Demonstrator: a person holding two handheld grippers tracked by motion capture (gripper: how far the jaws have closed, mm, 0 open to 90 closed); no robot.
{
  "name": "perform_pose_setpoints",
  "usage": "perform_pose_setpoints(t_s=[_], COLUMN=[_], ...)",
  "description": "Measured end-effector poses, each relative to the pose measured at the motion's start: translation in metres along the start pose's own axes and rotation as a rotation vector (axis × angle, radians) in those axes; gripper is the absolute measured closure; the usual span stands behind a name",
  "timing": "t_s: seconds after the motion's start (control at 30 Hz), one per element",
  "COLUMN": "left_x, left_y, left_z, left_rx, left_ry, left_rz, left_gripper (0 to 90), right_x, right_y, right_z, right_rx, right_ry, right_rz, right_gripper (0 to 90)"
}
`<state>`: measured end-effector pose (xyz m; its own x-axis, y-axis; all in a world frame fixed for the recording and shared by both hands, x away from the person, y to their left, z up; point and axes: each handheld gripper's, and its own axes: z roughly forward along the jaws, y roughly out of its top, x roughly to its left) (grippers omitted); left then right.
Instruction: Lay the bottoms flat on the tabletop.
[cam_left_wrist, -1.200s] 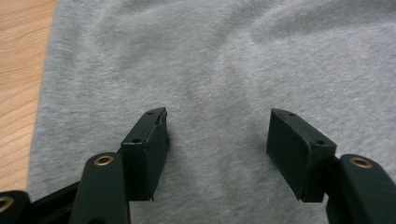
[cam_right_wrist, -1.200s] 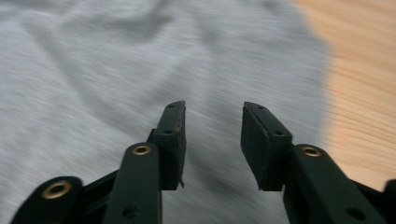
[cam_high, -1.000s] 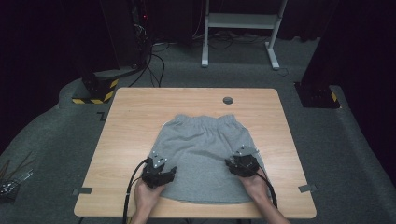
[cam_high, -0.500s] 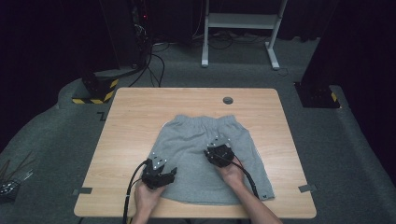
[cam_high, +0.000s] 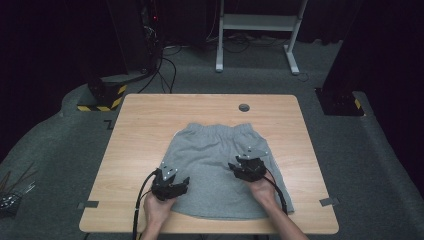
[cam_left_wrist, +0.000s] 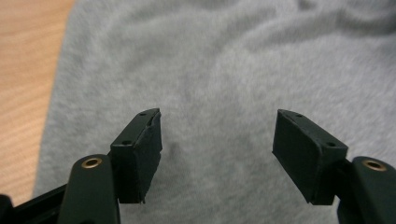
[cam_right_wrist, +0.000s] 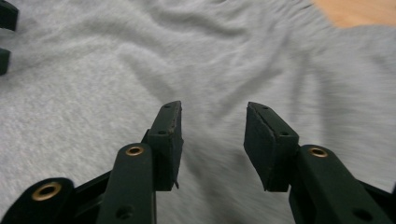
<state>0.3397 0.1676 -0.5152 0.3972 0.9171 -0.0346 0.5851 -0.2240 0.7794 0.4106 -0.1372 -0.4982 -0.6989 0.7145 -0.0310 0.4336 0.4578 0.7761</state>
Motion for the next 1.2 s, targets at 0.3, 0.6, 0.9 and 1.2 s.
perform_pose_setpoints(t_s=[0.3,0.6,0.9,1.2], left_x=[0.004,0.016,0.028,0.034], left_y=[0.011,0.013,0.014,0.013], left_z=[-0.008,-0.014,-0.025,-0.029], left_rx=[-0.035,-0.048,-0.07,-0.069], left_ry=[-0.043,-0.055,-0.046,-0.036], left_rz=[-0.02,-0.043,-0.061,-0.069], left_gripper=[31.7,29.2,28.7,27.1], right_x=[-0.028,-0.045,-0.06,-0.07], right_y=[-0.006,-0.019,-0.029,-0.044], right_z=[-0.034,-0.055,-0.073,-0.088], right_rx=[-0.084,-0.145,-0.175,-0.189], right_ry=[-0.044,-0.099,-0.138,-0.172], right_rz=[0.099,0.155,0.198,0.24], right_gripper=[52.6,49.7,47.5,46.9])
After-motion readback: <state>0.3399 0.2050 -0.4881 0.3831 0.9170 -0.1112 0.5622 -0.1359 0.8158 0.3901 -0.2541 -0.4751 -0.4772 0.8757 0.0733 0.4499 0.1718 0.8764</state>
